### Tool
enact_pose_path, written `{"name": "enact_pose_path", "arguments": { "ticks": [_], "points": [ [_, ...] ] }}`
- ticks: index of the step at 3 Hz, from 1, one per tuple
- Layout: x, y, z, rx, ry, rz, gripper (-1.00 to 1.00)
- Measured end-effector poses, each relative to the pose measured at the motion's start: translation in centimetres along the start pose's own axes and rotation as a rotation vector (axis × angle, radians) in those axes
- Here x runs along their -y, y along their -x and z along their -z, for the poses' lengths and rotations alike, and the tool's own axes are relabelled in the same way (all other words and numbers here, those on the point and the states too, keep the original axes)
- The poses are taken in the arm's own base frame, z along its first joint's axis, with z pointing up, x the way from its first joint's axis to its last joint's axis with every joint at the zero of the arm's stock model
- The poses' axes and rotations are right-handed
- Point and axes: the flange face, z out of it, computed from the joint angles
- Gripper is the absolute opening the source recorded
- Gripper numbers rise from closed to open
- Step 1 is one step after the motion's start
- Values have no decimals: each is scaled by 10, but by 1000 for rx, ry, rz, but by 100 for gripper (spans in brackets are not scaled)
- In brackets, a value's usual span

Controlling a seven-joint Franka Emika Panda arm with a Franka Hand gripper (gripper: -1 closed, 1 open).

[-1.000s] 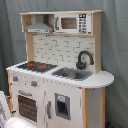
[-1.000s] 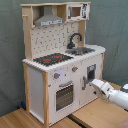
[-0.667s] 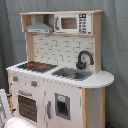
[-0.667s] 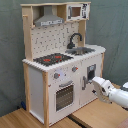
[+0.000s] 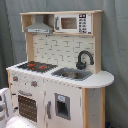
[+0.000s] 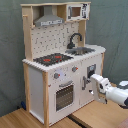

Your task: Play with the kitchen

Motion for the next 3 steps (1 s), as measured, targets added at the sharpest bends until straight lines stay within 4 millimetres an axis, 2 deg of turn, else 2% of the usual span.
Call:
{"name": "enact_pose_path", "arguments": {
  "ticks": [2, 3],
  "points": [
    [-3, 2, -34, -14, -29, -125, 100],
    [-3, -6, -47, -45, -50, -167, 100]
  ]
}}
